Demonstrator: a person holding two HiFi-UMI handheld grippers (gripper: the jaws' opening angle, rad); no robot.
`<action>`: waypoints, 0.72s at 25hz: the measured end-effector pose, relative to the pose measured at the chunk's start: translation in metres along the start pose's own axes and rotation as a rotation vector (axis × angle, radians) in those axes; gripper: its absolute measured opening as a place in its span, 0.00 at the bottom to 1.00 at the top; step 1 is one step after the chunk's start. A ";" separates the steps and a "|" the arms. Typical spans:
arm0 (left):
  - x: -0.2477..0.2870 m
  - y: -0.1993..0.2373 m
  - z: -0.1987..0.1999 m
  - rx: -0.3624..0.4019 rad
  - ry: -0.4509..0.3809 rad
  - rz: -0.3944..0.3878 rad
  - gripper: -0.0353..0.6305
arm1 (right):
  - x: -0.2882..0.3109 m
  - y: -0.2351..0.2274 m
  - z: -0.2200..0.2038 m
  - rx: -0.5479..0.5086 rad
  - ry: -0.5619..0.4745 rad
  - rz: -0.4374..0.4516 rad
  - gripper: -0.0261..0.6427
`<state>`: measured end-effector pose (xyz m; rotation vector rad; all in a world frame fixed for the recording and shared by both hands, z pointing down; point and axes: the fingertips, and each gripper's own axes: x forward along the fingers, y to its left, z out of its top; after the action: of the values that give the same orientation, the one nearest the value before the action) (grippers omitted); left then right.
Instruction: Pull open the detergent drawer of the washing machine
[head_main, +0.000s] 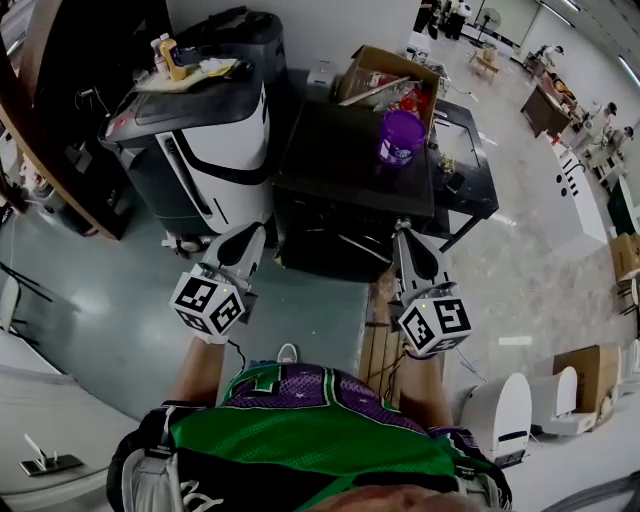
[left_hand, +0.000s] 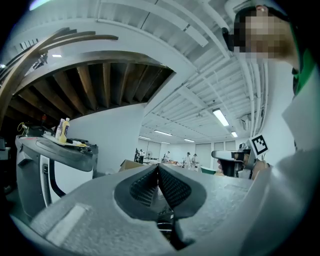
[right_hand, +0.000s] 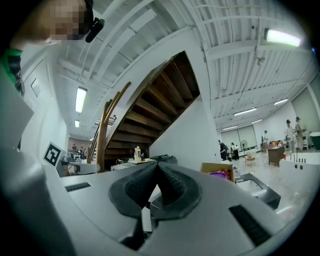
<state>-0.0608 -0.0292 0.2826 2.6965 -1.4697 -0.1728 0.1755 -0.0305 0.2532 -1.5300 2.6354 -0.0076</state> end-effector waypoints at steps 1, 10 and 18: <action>0.004 0.007 0.001 0.009 0.002 -0.009 0.08 | 0.009 0.002 0.000 -0.001 0.000 -0.002 0.04; 0.033 0.068 0.005 0.000 0.006 -0.066 0.08 | 0.068 0.015 -0.004 -0.019 0.012 -0.057 0.04; 0.049 0.094 -0.004 -0.016 0.013 -0.085 0.08 | 0.091 0.019 -0.011 -0.037 0.029 -0.090 0.04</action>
<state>-0.1124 -0.1210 0.2935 2.7439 -1.3458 -0.1704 0.1133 -0.0999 0.2556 -1.6720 2.6002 0.0118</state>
